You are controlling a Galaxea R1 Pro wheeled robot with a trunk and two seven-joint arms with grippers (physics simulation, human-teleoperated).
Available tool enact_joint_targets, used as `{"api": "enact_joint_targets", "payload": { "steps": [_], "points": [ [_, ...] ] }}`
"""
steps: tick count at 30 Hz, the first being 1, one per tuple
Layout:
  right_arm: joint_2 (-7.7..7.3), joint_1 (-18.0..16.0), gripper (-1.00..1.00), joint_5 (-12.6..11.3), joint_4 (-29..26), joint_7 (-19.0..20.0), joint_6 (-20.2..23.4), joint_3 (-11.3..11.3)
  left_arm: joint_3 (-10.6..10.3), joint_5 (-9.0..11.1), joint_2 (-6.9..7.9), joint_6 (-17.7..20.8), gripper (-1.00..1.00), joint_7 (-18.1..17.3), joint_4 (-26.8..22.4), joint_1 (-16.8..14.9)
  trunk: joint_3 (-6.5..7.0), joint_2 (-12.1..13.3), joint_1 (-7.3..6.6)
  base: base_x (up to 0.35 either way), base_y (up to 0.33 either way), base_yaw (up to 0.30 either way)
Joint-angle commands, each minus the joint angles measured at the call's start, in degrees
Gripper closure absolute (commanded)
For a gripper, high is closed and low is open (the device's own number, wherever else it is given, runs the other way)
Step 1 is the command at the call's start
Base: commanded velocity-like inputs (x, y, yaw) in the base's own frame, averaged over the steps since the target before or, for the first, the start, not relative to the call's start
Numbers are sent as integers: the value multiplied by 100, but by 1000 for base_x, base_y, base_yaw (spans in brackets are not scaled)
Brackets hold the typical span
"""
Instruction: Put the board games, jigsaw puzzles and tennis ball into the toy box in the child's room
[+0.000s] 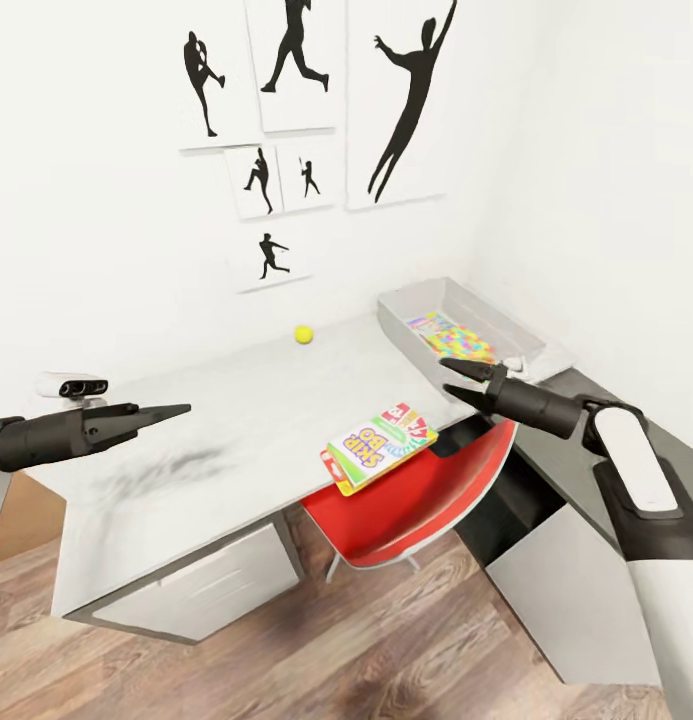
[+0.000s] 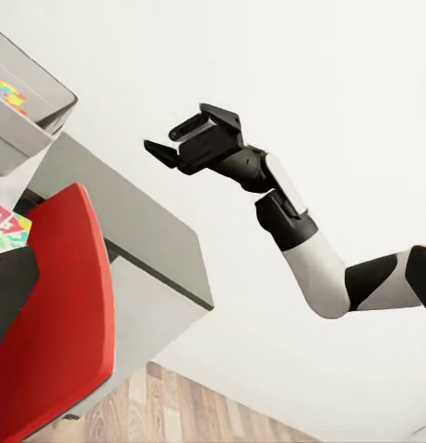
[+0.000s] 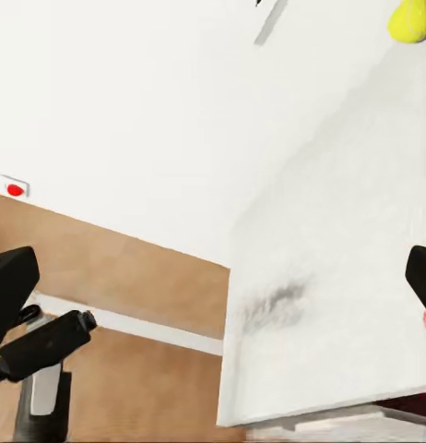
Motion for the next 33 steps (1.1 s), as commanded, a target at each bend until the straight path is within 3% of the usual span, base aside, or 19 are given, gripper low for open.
{"api": "enact_joint_targets", "payload": {
  "steps": [1, 7, 10, 17, 20, 24, 27, 30, 33],
  "points": [
    [-58, 124, -100, 43, -34, 176, 23, -37, -1, -5, 1, 60, -100, -22, 1, 1, 0, -10, 4, 0, 0, -174],
    [-421, 900, -100, 48, -127, 865, 23, -345, -10, -44, -14, 60, -100, -22, 5, 18, 48, -10, 4, 0, 0, -174],
    [-575, 1429, -100, 64, -118, 1249, 23, -725, -16, -179, -29, 59, -100, -22, 6, 24, 72, -10, 4, 0, 0, -166],
    [-665, 2343, -100, 81, -113, 1638, 23, -1441, -12, -573, -68, 48, -100, -22, 6, 52, 94, -10, 4, 0, 0, -62],
    [-677, 2661, -100, 85, -107, 1750, -121, -1676, -22, -625, -76, 32, -100, -22, 6, 65, 96, -10, 4, 0, 0, -10],
    [-714, 3169, -100, 238, -104, 2222, -458, -1937, -46, -653, -80, 20, -100, -22, 6, 98, 97, -10, 4, 0, 0, -3],
    [-762, 3431, -100, 626, -104, 2785, -690, -2055, -57, -661, -83, 17, -100, -22, 6, 115, 97, -10, 4, 0, 0, -1],
    [-760, 3719, -100, 1526, -49, 3932, -1201, -2121, -173, -661, -109, 11, -100, -22, 6, 233, 97, -10, 4, 0, 0, 0],
    [-722, 3839, -100, 2092, 82, 4693, -1582, -2136, -325, -661, -136, 3, -100, -22, 6, 325, 101, -10, 4, 0, 0, 0]
  ]
}}
